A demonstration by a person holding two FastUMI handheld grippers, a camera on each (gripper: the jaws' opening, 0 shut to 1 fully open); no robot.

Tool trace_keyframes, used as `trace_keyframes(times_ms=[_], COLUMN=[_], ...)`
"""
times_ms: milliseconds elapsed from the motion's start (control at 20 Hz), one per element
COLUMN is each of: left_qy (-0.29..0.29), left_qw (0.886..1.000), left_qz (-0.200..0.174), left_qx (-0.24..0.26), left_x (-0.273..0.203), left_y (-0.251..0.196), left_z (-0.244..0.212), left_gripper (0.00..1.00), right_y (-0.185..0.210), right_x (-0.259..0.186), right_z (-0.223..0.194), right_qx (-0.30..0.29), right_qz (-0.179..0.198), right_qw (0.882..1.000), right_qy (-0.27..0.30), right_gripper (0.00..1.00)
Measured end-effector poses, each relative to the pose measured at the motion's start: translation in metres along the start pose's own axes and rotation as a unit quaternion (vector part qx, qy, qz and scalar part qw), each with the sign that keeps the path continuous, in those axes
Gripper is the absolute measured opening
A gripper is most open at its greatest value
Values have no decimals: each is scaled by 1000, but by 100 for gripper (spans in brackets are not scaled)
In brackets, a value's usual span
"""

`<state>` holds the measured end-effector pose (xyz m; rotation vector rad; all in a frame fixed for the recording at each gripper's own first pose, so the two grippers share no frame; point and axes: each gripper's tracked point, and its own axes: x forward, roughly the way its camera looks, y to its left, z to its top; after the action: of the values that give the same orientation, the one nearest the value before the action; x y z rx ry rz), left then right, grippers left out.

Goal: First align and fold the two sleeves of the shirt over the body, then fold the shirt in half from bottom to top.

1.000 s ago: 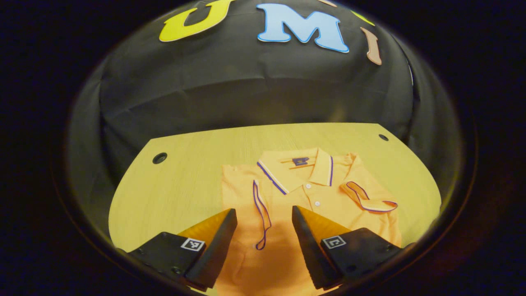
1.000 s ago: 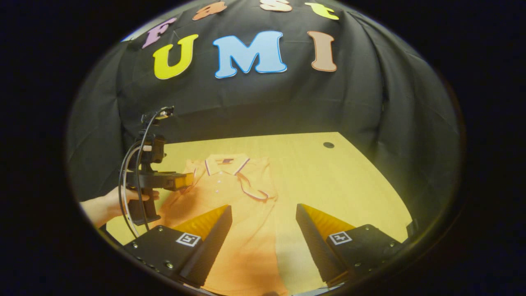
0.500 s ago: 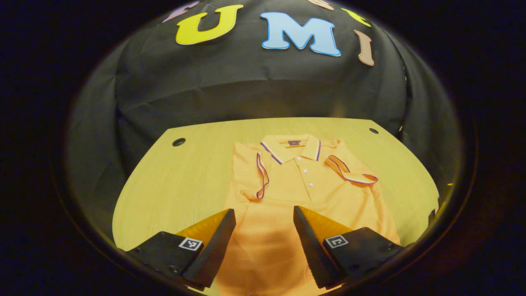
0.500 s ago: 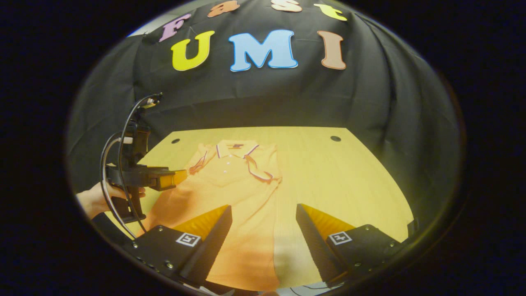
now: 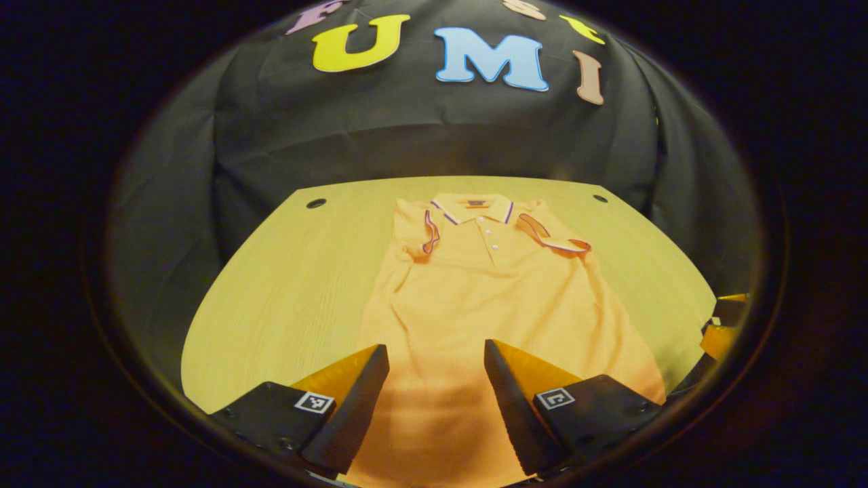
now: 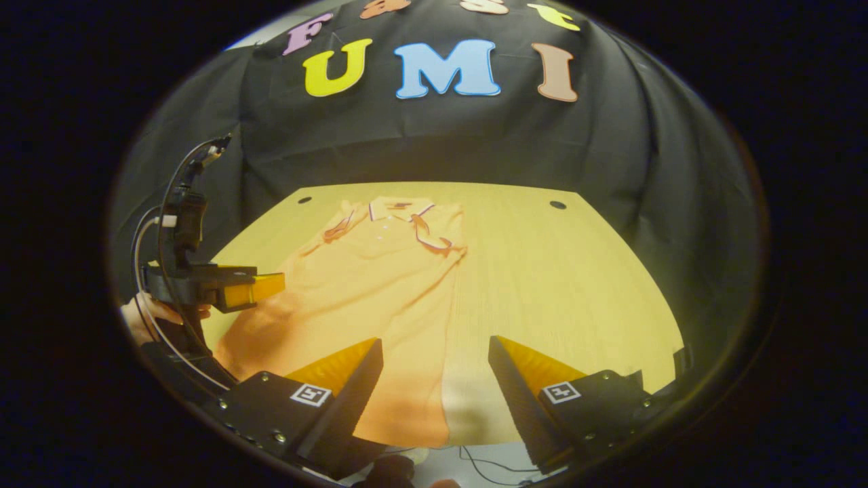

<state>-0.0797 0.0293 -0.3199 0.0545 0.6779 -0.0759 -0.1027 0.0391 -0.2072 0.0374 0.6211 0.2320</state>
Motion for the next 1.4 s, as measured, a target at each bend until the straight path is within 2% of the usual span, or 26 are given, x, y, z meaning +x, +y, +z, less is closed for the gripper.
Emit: trace_keyframes(times_ms=[350, 700, 1150, 1400], left_qy=[16, 39, 66, 75], left_qw=[1000, 999, 997, 997], left_qz=[-8, -15, -24, -26], left_qx=[-2, -9, 31, 17], left_x=[-39, -73, -97, -97], left_y=[10, 32, 52, 49], left_z=[-44, -83, -128, -145], left_gripper=[94, 94, 94, 93], right_y=[9, 13, 13, 16], right_x=[-5, -2, 6, 9], right_z=[-36, -69, -101, -117], right_qx=[-1, 22, 28, 21], right_qz=[0, -23, -41, -43], right_qw=[1000, 997, 993, 991], right_qy=[31, 74, 110, 127], right_gripper=[97, 97, 97, 97])
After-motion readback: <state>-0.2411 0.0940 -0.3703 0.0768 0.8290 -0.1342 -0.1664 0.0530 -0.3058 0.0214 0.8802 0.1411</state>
